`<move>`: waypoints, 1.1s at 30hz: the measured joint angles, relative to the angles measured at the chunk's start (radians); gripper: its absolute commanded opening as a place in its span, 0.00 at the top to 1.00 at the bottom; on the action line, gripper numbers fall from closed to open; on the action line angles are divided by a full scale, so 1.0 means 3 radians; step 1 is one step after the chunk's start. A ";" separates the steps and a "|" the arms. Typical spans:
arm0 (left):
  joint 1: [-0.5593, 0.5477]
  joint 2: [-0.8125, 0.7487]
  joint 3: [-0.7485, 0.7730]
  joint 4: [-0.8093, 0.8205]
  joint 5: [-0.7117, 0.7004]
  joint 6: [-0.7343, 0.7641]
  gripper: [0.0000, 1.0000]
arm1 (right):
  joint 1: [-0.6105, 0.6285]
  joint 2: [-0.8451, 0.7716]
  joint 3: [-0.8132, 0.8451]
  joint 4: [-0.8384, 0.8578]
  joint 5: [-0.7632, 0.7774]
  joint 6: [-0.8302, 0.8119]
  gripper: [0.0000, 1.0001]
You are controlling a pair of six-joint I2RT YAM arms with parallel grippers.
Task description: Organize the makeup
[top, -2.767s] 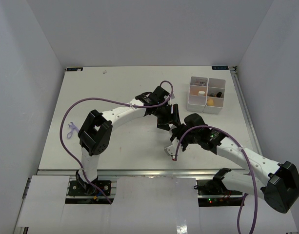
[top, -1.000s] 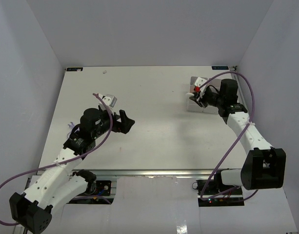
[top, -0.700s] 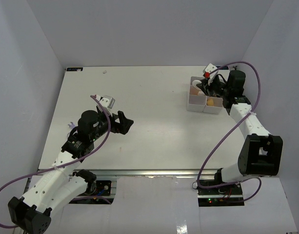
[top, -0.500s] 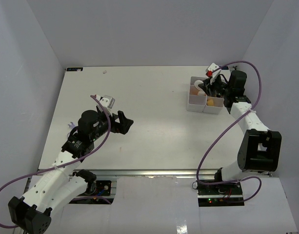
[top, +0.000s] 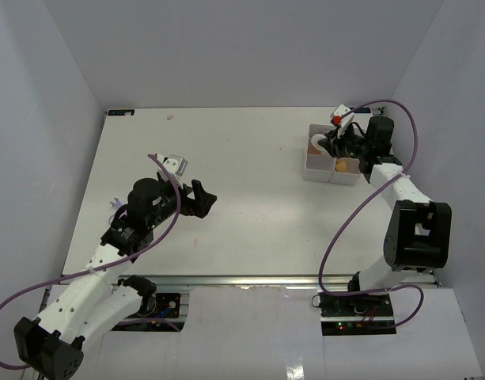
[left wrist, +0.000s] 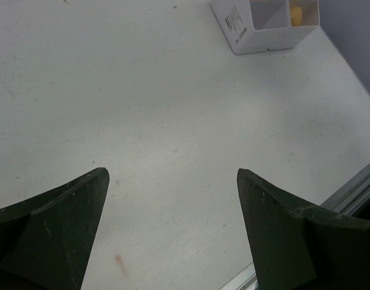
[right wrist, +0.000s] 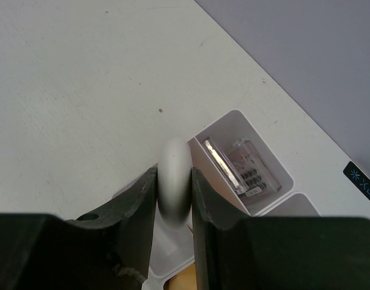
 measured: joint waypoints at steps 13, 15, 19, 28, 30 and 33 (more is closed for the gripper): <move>0.0001 0.0035 -0.0001 0.0000 -0.0002 -0.0001 0.02 | 0.0000 0.0292 0.0091 0.0001 0.0096 -0.0008 0.58; 0.0001 0.0040 -0.0004 0.0000 -0.0003 -0.0001 0.02 | 0.0000 0.0305 0.0098 0.0002 0.0111 -0.0015 0.51; 0.0001 0.0044 -0.0006 -0.0001 -0.0005 -0.0003 0.02 | 0.0000 0.0307 0.0114 0.0014 0.0127 0.0007 0.38; 0.0000 0.0153 -0.0010 -0.0006 -0.0066 -0.0048 0.02 | 0.0000 0.0114 0.0113 -0.0065 0.0101 0.0141 0.30; 0.0001 0.0192 -0.0010 -0.0010 -0.0106 -0.0076 0.02 | 0.0000 -0.0082 0.0112 -0.0155 0.0037 0.0227 0.29; 0.0001 0.0289 -0.0010 -0.0045 -0.0209 -0.0143 0.02 | -0.0001 -0.0489 0.0110 -0.0482 -0.0307 0.0384 0.29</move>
